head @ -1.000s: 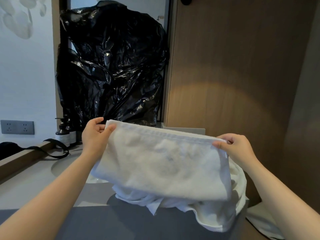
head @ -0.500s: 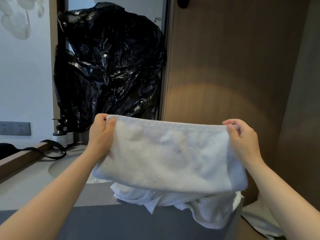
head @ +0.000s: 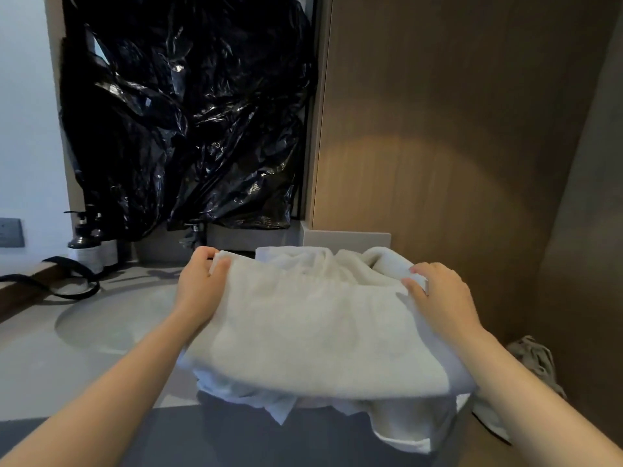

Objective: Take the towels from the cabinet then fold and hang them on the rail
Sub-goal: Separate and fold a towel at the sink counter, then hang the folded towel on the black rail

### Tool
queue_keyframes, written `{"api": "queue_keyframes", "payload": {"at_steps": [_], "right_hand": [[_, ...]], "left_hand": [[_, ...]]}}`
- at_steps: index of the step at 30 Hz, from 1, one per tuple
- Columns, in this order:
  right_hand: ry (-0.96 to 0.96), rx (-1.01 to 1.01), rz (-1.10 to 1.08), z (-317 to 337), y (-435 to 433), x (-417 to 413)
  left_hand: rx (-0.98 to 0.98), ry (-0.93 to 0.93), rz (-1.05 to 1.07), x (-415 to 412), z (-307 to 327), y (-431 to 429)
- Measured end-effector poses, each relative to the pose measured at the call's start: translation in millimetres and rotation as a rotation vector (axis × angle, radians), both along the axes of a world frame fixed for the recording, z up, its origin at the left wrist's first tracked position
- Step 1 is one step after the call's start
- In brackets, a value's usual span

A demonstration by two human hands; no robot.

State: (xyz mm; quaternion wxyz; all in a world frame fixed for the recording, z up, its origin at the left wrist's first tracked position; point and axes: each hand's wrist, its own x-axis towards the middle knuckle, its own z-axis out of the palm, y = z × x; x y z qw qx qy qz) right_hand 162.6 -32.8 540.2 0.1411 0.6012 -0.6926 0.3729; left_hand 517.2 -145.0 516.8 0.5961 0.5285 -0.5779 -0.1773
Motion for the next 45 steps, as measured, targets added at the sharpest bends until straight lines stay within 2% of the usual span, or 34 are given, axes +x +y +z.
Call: {"api": "queue_keyframes", "payload": {"at_steps": [2,4,8,12,16,19,23,25,27,33,37,45], "right_hand": [[0.005,0.005,0.152,10.2,-0.1,18.0],[-0.006,0.11,0.342,20.2,-7.1,44.9],[0.063,0.229,0.562,34.1,-32.5,105.0],[-0.185,0.31,0.738,51.7,-50.8,142.9],[-0.324,0.22,0.883,70.0,-50.9,154.3],[-0.311,0.144,0.882,76.1,-46.8,156.8],[-0.229,-0.052,0.758,82.7,-38.5,151.6],[-0.195,-0.121,0.71,88.2,-31.8,144.4],[-0.156,-0.165,0.682,94.7,-26.9,137.1],[-0.179,-0.417,0.575,122.8,-25.6,98.1],[-0.259,-0.534,0.502,154.6,-41.0,65.9],[-0.31,-0.626,0.372,227.8,-62.7,-6.1]], "left_hand": [[-0.027,-0.01,-0.013,1.8,0.1,-1.8],[-0.074,-0.017,-0.02,2.6,2.2,1.8],[-0.211,-0.052,-0.065,2.1,15.3,18.9],[-0.315,-0.063,-0.18,0.8,43.4,41.9],[-0.331,-0.05,-0.275,0.5,65.0,60.8],[-0.277,-0.041,-0.303,3.1,71.0,72.9],[0.006,0.073,-0.486,21.2,57.9,86.1],[0.083,0.031,-0.552,28.3,47.6,91.6],[0.084,0.03,-0.572,28.0,45.0,90.8],[0.042,0.381,-0.738,-3.3,82.1,69.7],[-0.01,0.388,-0.828,-51.7,116.1,57.1],[-0.09,0.362,-0.756,-133.4,219.3,7.6]]}}
